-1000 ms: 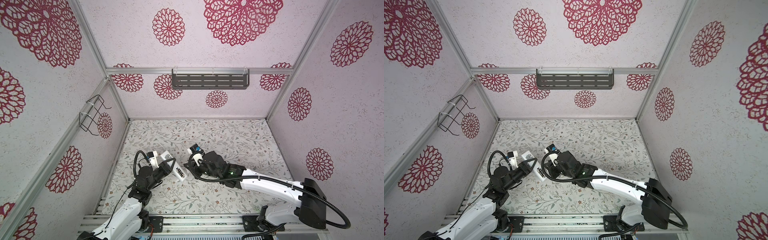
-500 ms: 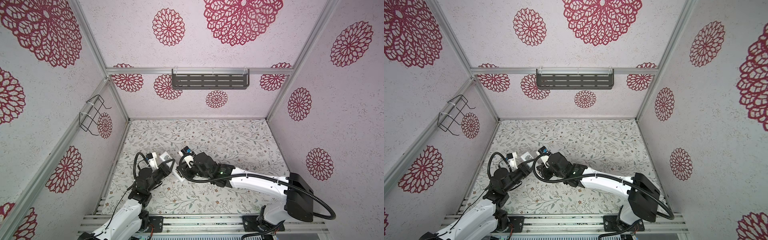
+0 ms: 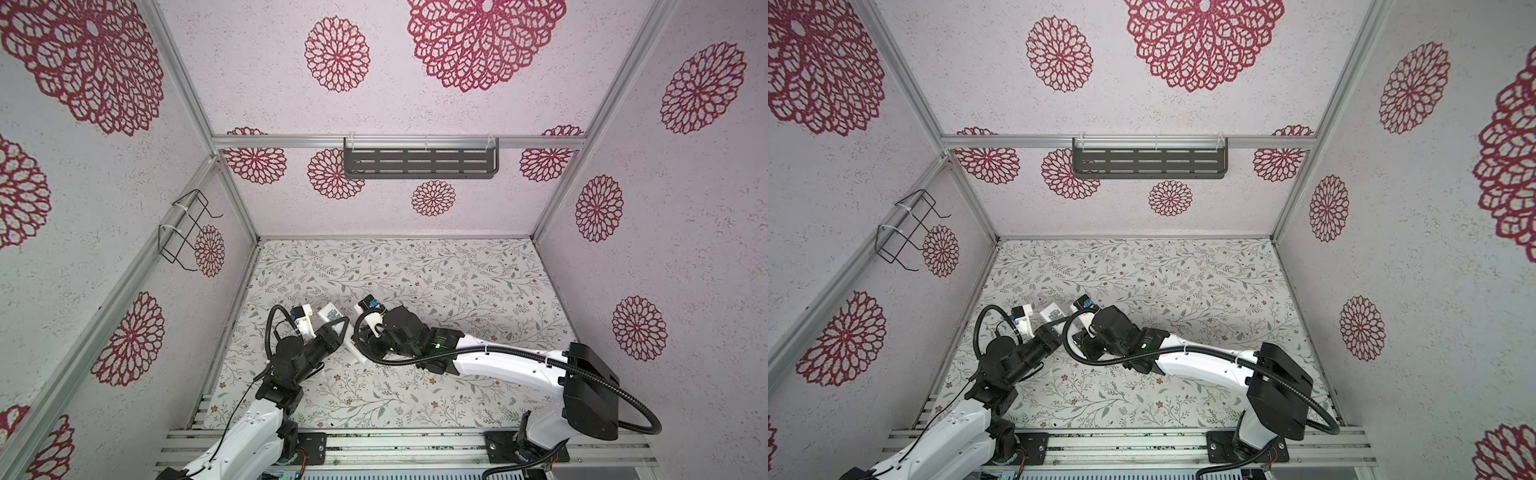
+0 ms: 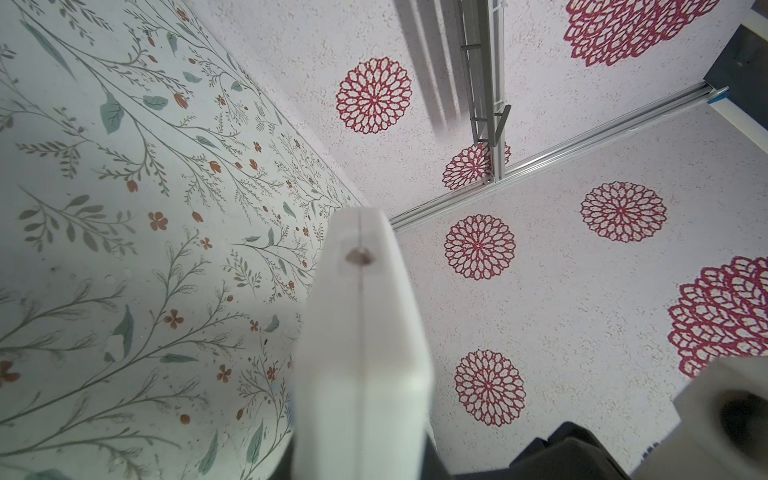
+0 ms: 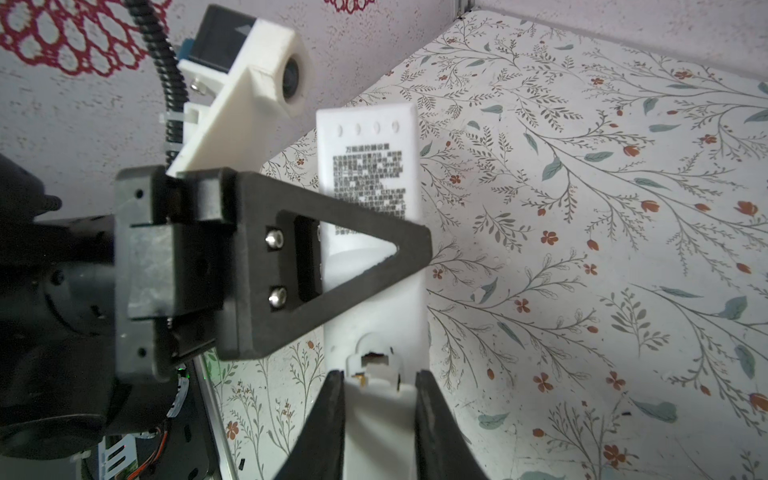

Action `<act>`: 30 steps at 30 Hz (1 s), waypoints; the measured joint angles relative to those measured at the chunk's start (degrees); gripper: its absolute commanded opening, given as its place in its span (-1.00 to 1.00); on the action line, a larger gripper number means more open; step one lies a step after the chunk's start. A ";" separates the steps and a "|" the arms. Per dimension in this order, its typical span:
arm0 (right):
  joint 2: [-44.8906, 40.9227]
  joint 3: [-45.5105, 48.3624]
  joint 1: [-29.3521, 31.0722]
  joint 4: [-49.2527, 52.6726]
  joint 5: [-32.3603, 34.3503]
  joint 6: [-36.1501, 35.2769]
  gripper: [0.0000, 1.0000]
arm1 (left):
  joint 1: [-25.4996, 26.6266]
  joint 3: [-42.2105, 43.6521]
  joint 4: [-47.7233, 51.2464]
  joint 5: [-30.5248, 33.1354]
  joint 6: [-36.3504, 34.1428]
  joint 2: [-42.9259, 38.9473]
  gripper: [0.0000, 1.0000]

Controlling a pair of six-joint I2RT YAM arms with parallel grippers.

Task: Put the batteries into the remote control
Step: 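Carry the battery cover to the remote's compartment with the right gripper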

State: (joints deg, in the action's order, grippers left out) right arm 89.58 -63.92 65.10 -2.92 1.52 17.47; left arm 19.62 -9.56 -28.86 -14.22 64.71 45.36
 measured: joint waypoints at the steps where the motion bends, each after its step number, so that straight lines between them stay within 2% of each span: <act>1: 0.11 0.00 0.00 0.04 0.00 -0.02 -0.81 | 0.00 0.00 0.00 0.00 0.00 0.00 -1.00; 30: 0.94 0.00 0.74 0.59 0.42 -1.03 -0.84 | 0.00 0.00 0.39 0.00 -0.13 0.02 -1.00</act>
State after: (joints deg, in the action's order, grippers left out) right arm 90.52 -63.92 65.84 -2.33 1.93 16.45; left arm 19.62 -9.56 -28.47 -14.22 64.58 45.39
